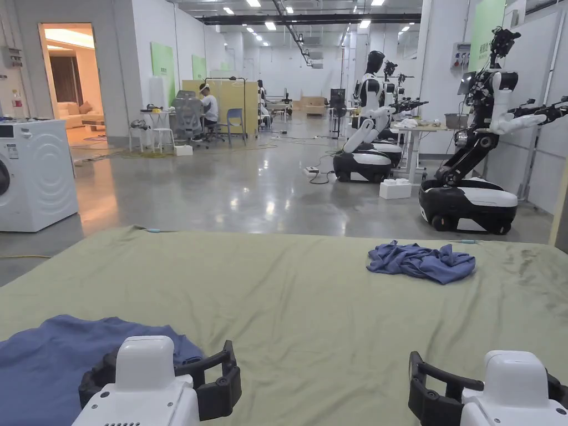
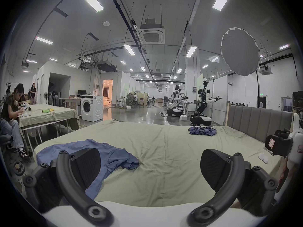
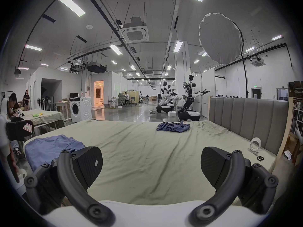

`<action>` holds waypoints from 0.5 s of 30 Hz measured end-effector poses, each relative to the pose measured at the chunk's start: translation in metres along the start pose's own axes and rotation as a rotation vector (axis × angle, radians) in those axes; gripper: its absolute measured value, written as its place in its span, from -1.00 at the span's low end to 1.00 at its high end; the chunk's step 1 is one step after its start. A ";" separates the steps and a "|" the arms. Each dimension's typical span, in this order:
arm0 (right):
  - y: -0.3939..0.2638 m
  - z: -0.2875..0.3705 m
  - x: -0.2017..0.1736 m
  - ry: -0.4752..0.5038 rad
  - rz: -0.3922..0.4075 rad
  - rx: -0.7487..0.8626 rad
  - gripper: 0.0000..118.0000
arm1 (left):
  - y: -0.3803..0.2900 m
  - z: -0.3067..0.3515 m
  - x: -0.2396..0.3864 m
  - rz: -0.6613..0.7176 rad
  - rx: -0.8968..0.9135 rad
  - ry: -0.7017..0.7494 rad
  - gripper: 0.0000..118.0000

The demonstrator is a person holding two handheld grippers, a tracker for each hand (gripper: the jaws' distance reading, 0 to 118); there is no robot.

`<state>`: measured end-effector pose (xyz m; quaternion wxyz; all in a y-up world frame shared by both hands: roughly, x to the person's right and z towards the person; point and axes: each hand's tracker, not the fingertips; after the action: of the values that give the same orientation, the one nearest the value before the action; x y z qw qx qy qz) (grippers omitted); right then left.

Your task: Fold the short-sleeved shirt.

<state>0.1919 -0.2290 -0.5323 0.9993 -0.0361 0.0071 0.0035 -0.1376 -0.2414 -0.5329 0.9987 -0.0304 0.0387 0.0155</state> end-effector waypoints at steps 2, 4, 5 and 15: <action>0.000 0.000 0.000 0.001 0.005 -0.003 0.83 | 0.001 0.000 0.000 -0.002 0.000 0.004 1.00; 0.001 0.005 0.001 0.008 0.001 0.001 -0.70 | 0.002 0.003 0.000 0.011 -0.001 0.000 0.00; 0.002 0.008 0.000 0.011 -0.006 0.020 -0.70 | 0.004 0.006 0.000 0.015 0.005 -0.004 0.00; 0.002 -0.001 -0.024 0.006 0.020 -0.029 -0.96 | 0.003 0.011 -0.022 -0.005 0.014 0.061 -1.00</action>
<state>0.1682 -0.2271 -0.5336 0.9986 -0.0503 0.0103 0.0134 -0.1585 -0.2385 -0.5205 0.9972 -0.0240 0.0694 0.0117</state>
